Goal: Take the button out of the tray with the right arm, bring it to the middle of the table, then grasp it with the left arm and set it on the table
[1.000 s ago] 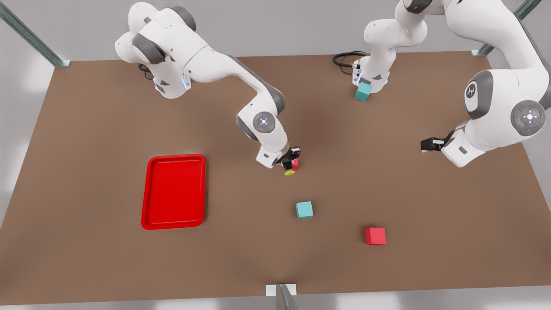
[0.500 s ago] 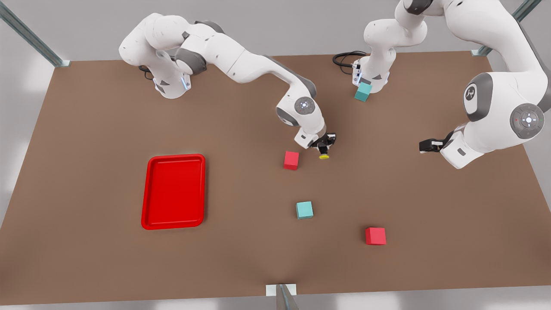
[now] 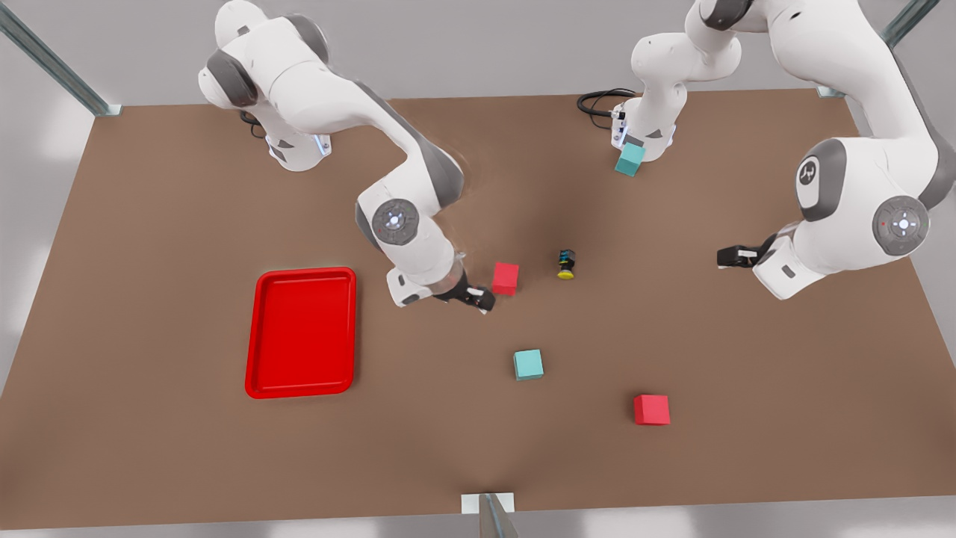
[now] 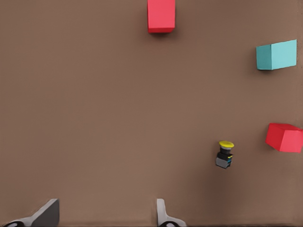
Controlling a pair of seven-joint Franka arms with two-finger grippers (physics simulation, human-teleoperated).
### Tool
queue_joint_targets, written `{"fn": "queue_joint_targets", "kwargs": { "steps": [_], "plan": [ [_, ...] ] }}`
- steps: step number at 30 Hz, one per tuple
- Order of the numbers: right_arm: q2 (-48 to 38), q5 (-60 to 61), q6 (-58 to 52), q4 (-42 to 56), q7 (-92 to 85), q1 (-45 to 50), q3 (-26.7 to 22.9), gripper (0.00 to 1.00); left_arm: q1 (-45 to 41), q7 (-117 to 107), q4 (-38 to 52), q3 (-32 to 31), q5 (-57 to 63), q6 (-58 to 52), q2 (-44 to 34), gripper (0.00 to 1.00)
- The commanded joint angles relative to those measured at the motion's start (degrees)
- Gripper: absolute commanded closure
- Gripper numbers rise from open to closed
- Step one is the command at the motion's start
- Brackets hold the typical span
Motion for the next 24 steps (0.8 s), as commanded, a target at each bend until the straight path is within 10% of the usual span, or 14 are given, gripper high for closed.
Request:
{"fn": "queue_joint_targets", "kwargs": {
  "steps": [1, 9, 17, 24],
  "plan": [
    [-1.29, -5.14, -33.33, 1.34, -43.27, -10.03, -0.08, 0.0, -5.08, -9.01, -1.06, -0.12, -5.13, -0.53, 2.07, 0.0],
    [-0.68, -17.11, -26.13, 6.53, -49.07, -21.83, 0.44, 0.0, -20.3, -34.34, -20.22, -0.12, -12.87, 27.86, 2.25, 0.0],
    [-0.59, -16.93, -24.99, 6.44, -48.8, -22.53, 0.44, 0.0, -22.85, 0.38, -42.36, 2.7, -18.67, 53.26, -2.67, 0.0],
    [-0.59, -16.93, -24.81, 6.35, -48.8, -22.53, 0.44, 0.0, -25.75, 11.89, -45.18, 2.7, -19.19, 54.23, -3.47, 0.0]
  ]
}}
